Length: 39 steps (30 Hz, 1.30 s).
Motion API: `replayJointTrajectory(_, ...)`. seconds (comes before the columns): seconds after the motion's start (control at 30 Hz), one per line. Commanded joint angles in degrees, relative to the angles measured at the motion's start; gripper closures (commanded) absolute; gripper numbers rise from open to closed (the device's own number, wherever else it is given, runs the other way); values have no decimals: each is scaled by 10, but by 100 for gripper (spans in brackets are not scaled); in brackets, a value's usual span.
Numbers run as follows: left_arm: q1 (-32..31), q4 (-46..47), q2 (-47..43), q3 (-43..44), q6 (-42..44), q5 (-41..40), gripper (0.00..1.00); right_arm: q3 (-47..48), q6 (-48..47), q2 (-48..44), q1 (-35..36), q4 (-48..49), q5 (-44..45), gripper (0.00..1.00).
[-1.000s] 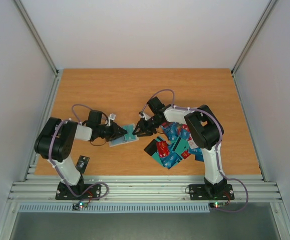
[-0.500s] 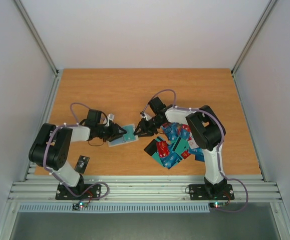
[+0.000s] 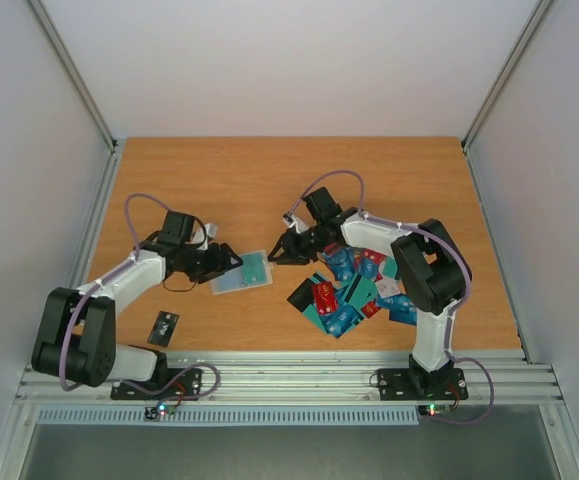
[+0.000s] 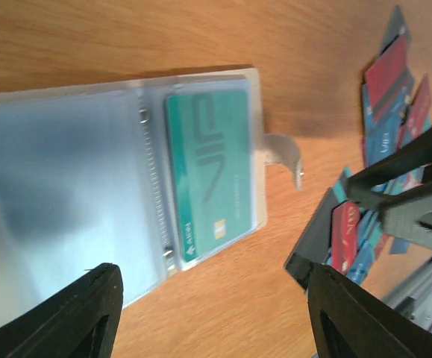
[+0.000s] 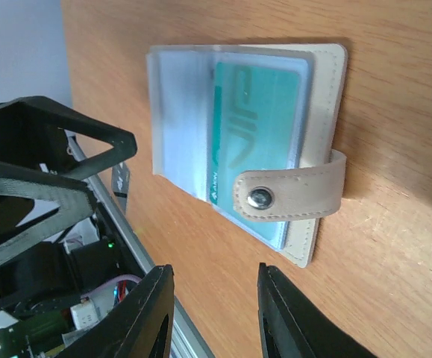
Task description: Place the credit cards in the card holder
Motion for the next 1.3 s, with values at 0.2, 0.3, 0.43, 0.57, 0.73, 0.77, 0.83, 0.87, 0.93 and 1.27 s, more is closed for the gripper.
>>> replayJointTrajectory(0.2, 10, -154, -27, 24, 39, -144, 26, -1, 6, -36, 10, 10, 3, 67)
replayJointTrajectory(0.3, 18, -150, -4, 23, 39, -147, 25, 19, 0, -25, 23, -5, 5, 67)
replayJointTrajectory(0.43, 29, -141, 35, 26, 43, -141, 25, 28, -3, -17, 30, -12, 4, 67)
replayJointTrajectory(0.57, 34, -110, 65, 24, 47, -118, 30, 29, -7, -15, 30, -21, 6, 67)
replayJointTrajectory(0.73, 34, -100, 100, 42, 62, -103, 42, 33, -11, -11, 30, -29, 8, 67)
replayJointTrajectory(0.77, 34, -102, 105, 46, 64, -101, 48, 35, -13, -10, 29, -32, 9, 67)
replayJointTrajectory(0.83, 34, -111, 111, 57, 69, -99, 58, 39, -18, -7, 30, -38, 10, 67)
replayJointTrajectory(0.87, 34, -115, 111, 60, 73, -100, 61, 41, -19, -5, 30, -41, 10, 67)
replayJointTrajectory(0.93, 34, -130, 106, 68, 78, -107, 64, 47, -20, -1, 29, -45, 9, 67)
replayJointTrajectory(1.27, 25, -192, 86, 93, 102, -149, 71, 62, -28, 15, 29, -56, 4, 67)
